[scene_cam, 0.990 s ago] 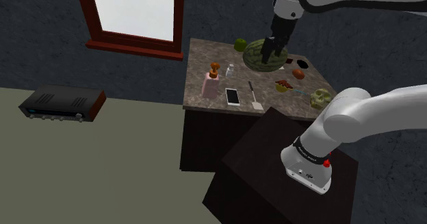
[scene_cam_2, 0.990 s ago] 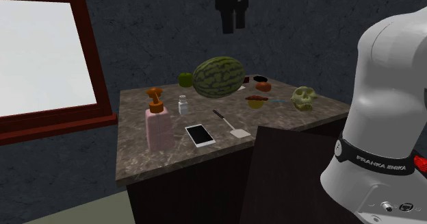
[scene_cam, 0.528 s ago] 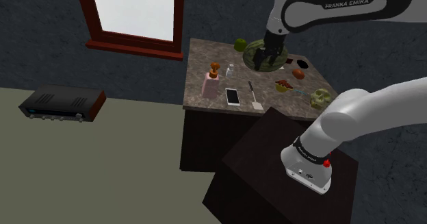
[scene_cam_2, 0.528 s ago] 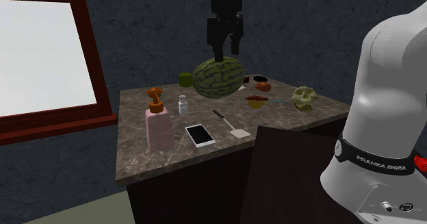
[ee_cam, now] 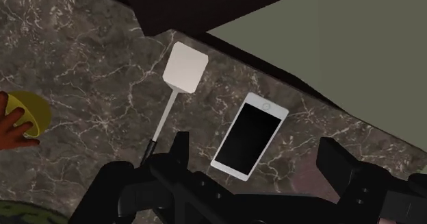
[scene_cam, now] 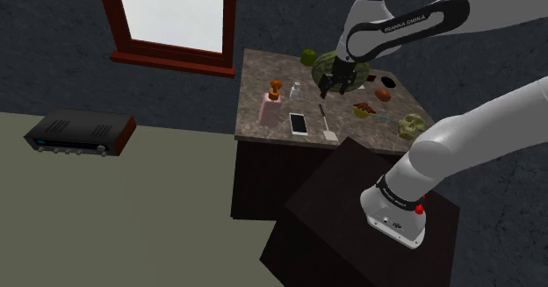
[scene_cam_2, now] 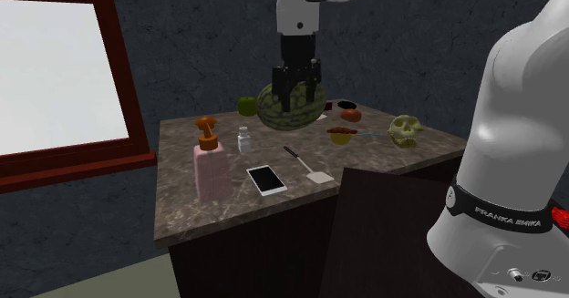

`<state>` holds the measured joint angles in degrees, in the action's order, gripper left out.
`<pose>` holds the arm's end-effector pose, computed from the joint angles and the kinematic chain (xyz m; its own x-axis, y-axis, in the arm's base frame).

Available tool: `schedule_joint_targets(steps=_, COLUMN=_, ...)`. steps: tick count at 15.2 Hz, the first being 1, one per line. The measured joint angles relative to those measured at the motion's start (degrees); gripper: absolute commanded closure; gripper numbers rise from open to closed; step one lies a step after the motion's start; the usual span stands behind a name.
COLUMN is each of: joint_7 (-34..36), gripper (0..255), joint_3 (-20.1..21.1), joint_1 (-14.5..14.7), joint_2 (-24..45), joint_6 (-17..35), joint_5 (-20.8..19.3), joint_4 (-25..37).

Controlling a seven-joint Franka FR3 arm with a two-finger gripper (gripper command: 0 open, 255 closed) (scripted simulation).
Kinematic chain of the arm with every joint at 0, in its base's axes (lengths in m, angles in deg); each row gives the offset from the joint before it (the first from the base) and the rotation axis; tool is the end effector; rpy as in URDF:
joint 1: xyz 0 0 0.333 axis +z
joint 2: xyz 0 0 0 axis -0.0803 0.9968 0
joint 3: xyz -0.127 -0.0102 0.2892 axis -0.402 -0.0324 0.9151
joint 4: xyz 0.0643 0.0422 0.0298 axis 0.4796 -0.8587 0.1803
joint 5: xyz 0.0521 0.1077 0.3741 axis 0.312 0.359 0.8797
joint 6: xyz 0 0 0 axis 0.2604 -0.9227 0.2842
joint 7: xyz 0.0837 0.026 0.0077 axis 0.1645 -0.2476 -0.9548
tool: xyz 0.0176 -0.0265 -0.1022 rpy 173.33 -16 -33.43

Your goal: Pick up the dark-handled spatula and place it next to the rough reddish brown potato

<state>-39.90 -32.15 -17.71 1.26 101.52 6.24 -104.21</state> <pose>0.3708 -0.1274 0.3673 0.9136 -0.4062 0.0175 -0.4064 -0.9110 0.0701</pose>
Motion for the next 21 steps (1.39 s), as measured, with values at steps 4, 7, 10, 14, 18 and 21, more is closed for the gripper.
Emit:
schedule_joint_targets(steps=4, joint_7=0.30, gripper=0, joint_3=-2.95, joint_1=-2.44, joint_2=8.78, joint_6=8.57, joint_5=-0.07, joint_4=1.09)
schedule_joint_targets(steps=7, joint_7=0.50, gripper=0, joint_3=-4.81, joint_1=-3.78, joint_2=14.89, joint_6=14.79, joint_5=0.82, joint_4=1.54)
schedule_joint_targets(steps=10, joint_7=-0.19, gripper=0, joint_3=-6.45, joint_1=-4.91, joint_2=21.12, joint_6=20.05, joint_5=3.05, joint_4=3.03)
schedule_joint_targets(steps=14, joint_7=-3.04, gripper=0, joint_3=-7.35, joint_1=-6.95, joint_2=30.61, joint_6=26.50, joint_5=8.82, joint_4=6.50)
schedule_joint_targets(steps=18, joint_7=-6.22, gripper=0, joint_3=-5.77, joint_1=-10.65, joint_2=39.18, joint_6=31.67, joint_5=15.55, joint_4=10.20)
schedule_joint_targets(steps=21, joint_7=-7.68, gripper=0, joint_3=-4.40, joint_1=-12.49, joint_2=42.85, joint_6=33.89, joint_5=17.80, joint_4=11.74)
